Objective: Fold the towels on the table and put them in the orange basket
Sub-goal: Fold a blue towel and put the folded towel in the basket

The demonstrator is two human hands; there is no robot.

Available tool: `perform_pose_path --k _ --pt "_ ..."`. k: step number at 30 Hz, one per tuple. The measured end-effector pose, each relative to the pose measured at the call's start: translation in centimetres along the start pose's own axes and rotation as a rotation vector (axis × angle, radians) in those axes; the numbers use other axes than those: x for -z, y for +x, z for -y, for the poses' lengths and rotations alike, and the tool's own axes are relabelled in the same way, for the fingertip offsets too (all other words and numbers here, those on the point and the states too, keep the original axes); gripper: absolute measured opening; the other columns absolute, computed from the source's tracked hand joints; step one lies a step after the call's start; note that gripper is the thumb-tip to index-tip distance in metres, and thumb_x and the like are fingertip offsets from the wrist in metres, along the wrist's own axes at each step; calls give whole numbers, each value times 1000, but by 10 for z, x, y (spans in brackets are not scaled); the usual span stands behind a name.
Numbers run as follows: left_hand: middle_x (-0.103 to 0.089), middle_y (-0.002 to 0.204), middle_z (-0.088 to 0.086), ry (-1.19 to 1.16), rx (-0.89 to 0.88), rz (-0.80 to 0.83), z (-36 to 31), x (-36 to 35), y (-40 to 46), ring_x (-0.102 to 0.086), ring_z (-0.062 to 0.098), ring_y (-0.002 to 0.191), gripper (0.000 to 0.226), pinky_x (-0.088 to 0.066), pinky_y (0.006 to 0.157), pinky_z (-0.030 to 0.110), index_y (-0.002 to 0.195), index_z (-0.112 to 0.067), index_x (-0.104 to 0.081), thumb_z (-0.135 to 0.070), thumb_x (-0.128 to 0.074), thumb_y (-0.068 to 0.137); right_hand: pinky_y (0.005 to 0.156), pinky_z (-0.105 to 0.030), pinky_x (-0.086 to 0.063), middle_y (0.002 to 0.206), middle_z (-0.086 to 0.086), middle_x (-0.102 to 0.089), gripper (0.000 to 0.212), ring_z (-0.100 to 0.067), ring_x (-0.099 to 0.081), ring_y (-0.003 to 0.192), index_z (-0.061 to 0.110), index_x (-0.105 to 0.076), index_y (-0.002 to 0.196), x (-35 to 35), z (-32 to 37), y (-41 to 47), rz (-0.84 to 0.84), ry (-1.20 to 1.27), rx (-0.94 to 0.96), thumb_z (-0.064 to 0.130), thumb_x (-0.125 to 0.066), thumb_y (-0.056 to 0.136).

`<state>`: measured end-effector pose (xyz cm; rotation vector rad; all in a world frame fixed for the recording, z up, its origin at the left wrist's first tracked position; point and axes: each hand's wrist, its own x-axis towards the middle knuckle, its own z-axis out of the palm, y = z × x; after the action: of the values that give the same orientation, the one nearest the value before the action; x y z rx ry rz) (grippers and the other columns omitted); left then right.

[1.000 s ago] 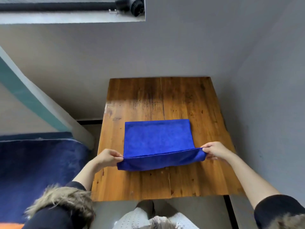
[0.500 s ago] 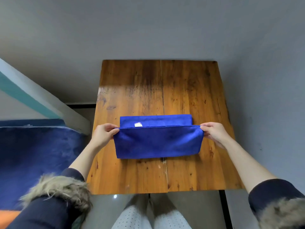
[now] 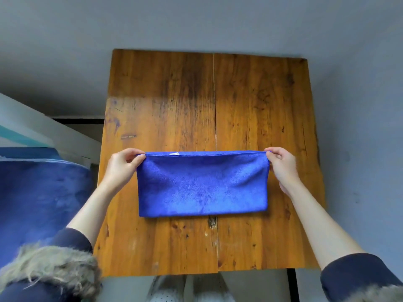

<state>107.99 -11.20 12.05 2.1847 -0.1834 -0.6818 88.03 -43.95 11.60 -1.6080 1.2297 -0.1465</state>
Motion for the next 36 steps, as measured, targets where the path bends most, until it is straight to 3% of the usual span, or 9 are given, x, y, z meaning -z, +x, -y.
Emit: perform_pose_path --k 4,9,12,16,20,22,25,29,36 --pt "-66 87 -7 -38 -2 11 0 0 3 -60 7 81 20 -49 79 28 81 -30 -63 -13 -57 91 72 -24 -47 95 -10 -66 14 -18 -60 87 14 -63 95 -3 -3 5 -18 5 22 9 -51 93" --pt "-68 95 7 -9 38 2 5 -12 22 -61 17 86 10 -50 85 34 96 -13 -67 -15 -60 89 58 -4 -43 98 -9 -63 13 -16 -58 90 13 -62 98 -15 -11 20 -27 -38 11 10 -50 94" --pt "-67 93 3 27 67 -49 10 -21 31 -60 16 88 9 -44 81 27 94 -14 -67 -19 -62 88 63 -10 -44 98 -8 -64 12 -16 -58 92 14 -63 96 -21 -15 29 -49 -18 -17 9 -52 93" --pt "-65 91 8 128 108 -200 25 -28 35 -60 26 88 12 -43 79 31 93 -11 -64 -21 -61 88 77 -23 -43 104 -6 -62 14 -22 -60 99 13 -64 101 -30 -20 30 -149 -79 -11 10 -53 91" --pt "-55 112 19 406 -166 -379 27 -41 23 -50 36 106 24 -38 89 43 113 -5 -57 -12 -51 90 96 -26 -35 124 -15 -51 30 -26 -51 113 3 -55 121 -40 -24 6 -383 -343 276 13 -48 93" --pt "-52 126 16 558 -358 -363 21 -62 8 -44 35 120 35 -33 96 46 122 -9 -54 -14 -48 88 106 -35 -28 130 -18 -51 37 -30 -44 124 1 -53 125 -63 -29 -15 -299 -492 526 17 -42 93" --pt "-42 144 12 748 -552 -177 15 -109 -9 -31 34 135 44 -21 109 53 133 -18 -47 -26 -43 90 112 -48 -16 142 -14 -45 45 -27 -29 135 6 -50 132 -112 -48 -43 -59 -726 765 24 -40 91" --pt "-31 151 8 860 -528 -58 27 -138 -5 -25 33 140 48 -12 111 59 141 -23 -39 -37 -35 95 113 -51 -12 149 -11 -35 52 -25 -24 140 12 -42 139 -139 -65 -44 17 -888 793 33 -40 92" --pt "-29 152 6 915 -570 -117 64 -97 5 -25 29 141 51 -15 114 49 144 -25 -34 -40 -34 95 118 -37 -8 153 -10 -25 51 -24 -19 143 16 -33 144 -81 -86 -5 -85 -916 740 35 -34 96"
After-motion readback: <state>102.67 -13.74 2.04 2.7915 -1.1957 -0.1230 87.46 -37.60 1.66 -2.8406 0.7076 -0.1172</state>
